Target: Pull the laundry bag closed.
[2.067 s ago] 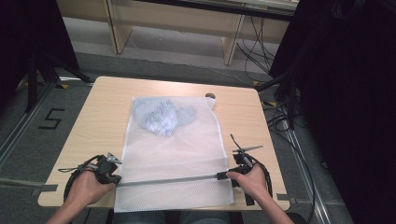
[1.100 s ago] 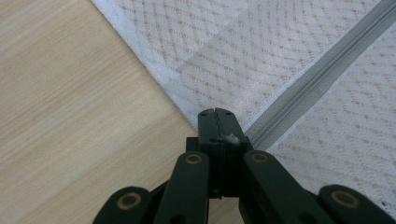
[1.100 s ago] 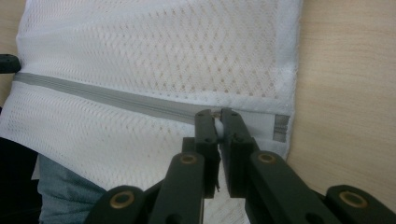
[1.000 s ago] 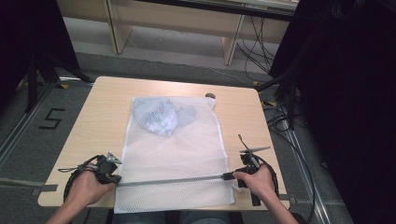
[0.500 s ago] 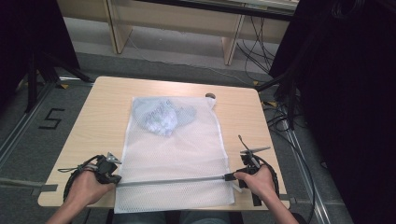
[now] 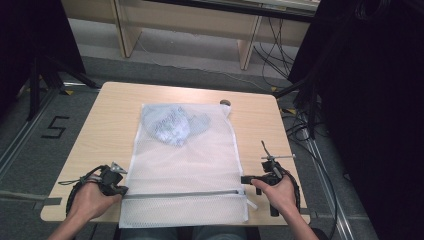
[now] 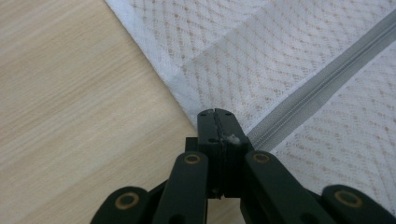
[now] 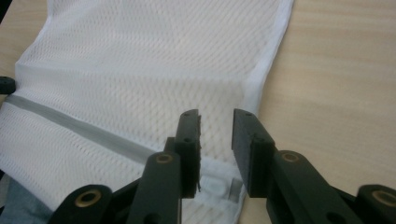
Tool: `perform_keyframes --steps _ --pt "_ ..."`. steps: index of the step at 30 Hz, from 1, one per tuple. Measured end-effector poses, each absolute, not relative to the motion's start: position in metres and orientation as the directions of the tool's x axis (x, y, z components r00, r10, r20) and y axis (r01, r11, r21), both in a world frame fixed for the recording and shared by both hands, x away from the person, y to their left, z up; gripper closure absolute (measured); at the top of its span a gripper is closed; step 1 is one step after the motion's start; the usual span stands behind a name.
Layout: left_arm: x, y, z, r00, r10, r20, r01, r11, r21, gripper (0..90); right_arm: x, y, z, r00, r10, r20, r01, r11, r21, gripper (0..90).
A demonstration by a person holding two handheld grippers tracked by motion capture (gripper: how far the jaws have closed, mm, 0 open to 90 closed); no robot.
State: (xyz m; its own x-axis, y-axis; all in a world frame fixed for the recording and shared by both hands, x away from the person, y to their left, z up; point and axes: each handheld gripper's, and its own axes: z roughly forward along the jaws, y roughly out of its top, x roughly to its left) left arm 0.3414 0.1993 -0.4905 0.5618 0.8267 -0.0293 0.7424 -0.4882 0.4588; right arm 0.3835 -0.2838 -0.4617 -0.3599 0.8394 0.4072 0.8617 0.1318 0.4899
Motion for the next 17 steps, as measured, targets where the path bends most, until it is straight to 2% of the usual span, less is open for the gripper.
perform_keyframes --steps 3,5,6,7,8,9,12,14,17 --pt "0.341 0.199 -0.49 0.548 0.836 -0.007 0.745 -0.484 0.459 80.3 0.384 -0.284 -0.463 -0.367 0.847 0.385 0.839 0.122 0.531 71.7" --pt "0.342 0.202 -0.489 0.555 0.831 0.024 0.726 -0.499 0.473 78.2 0.383 -0.284 -0.463 -0.335 0.866 0.371 0.856 0.115 0.504 71.5" --pt "0.341 0.201 -0.49 0.545 0.838 0.033 0.716 -0.485 0.502 76.7 0.384 -0.287 -0.461 -0.335 0.879 0.34 0.868 0.148 0.473 71.4" --pt "0.34 0.202 -0.486 0.541 0.839 0.054 0.716 -0.494 0.494 74.9 0.384 -0.288 -0.461 -0.332 0.883 0.333 0.868 0.148 0.474 71.1" --pt "0.34 0.204 -0.484 0.54 0.839 0.069 0.696 -0.492 0.523 72.3 0.383 -0.287 -0.46 -0.303 0.9 0.314 0.867 0.124 0.482 70.6" --pt "0.34 0.204 -0.482 0.521 0.851 0.063 0.689 -0.463 0.557 71.2 0.384 -0.291 -0.46 -0.338 0.874 0.35 0.864 0.141 0.484 70.3" --pt "0.339 0.206 -0.476 0.511 0.856 0.077 0.655 -0.446 0.609 66.1 0.385 -0.293 -0.459 -0.328 0.879 0.346 0.866 0.133 0.482 69.1" --pt "0.339 0.204 -0.475 0.488 0.871 0.056 0.636 -0.399 0.66 64.1 0.385 -0.294 -0.46 -0.33 0.88 0.342 0.866 0.138 0.481 68.2" --pt "0.339 0.204 -0.473 0.494 0.868 0.058 0.629 -0.402 0.666 61.5 0.384 -0.292 -0.461 -0.311 0.894 0.321 0.87 0.132 0.475 67.0"
